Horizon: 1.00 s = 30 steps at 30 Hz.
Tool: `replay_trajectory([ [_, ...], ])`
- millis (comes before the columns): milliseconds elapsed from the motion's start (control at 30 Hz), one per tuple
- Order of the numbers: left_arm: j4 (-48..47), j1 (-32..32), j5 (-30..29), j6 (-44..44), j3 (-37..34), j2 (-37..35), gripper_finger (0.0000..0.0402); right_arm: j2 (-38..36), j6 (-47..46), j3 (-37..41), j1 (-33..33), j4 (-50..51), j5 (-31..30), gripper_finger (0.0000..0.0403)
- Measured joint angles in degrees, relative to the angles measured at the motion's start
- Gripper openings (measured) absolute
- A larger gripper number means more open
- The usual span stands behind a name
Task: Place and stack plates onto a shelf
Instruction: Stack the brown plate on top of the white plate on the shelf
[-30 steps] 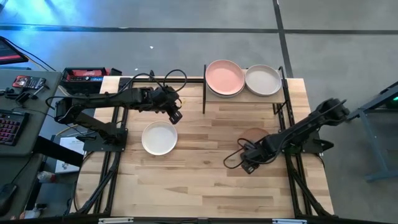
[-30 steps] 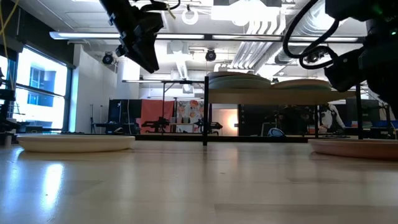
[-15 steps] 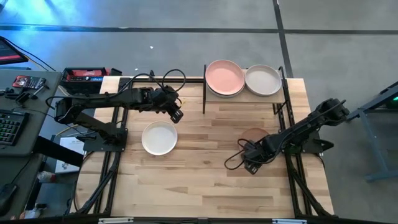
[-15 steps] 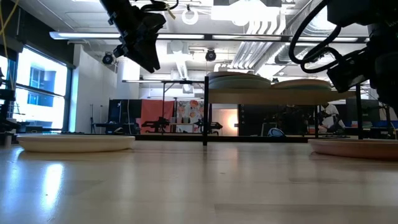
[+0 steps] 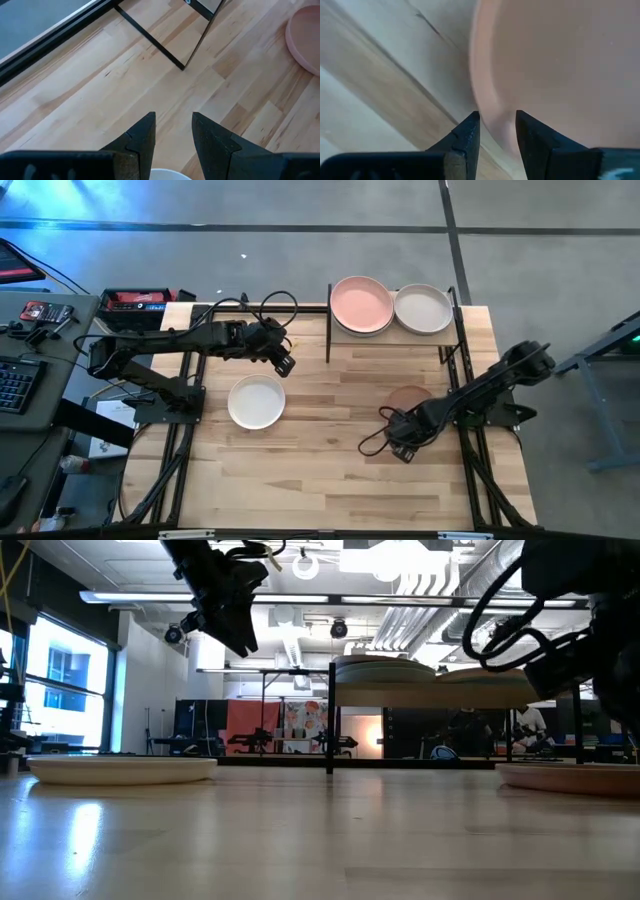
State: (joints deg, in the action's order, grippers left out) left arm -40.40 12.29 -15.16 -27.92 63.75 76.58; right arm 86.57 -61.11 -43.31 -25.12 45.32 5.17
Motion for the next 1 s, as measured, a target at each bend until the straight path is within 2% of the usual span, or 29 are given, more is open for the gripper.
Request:
replay_trajectory([
  [200, 0.02, 0.00, -0.02, 0.00, 0.00, 0.00, 0.0117, 1.33, -0.51, 0.04, 0.00, 0.12, 0.04, 0.0093],
  [433, 0.04, -0.02, -0.04, 0.02, 0.00, 0.00, 0.0117, 1.87, -2.26, -0.34, 0.04, 0.28, -0.26, 0.0008],
  [767, 0.02, -0.01, -0.02, 0.02, 0.00, 0.00, 0.0117, 1.94, -3.31, -6.55, 0.02, 1.75, -0.86, 0.0001],
  [1000, 0.00, -0.02, 0.00, 0.04, -0.01, 0.00, 0.0117, 1.94, -4.65, -14.64, 0.02, 4.87, -6.02, 0.0000],
])
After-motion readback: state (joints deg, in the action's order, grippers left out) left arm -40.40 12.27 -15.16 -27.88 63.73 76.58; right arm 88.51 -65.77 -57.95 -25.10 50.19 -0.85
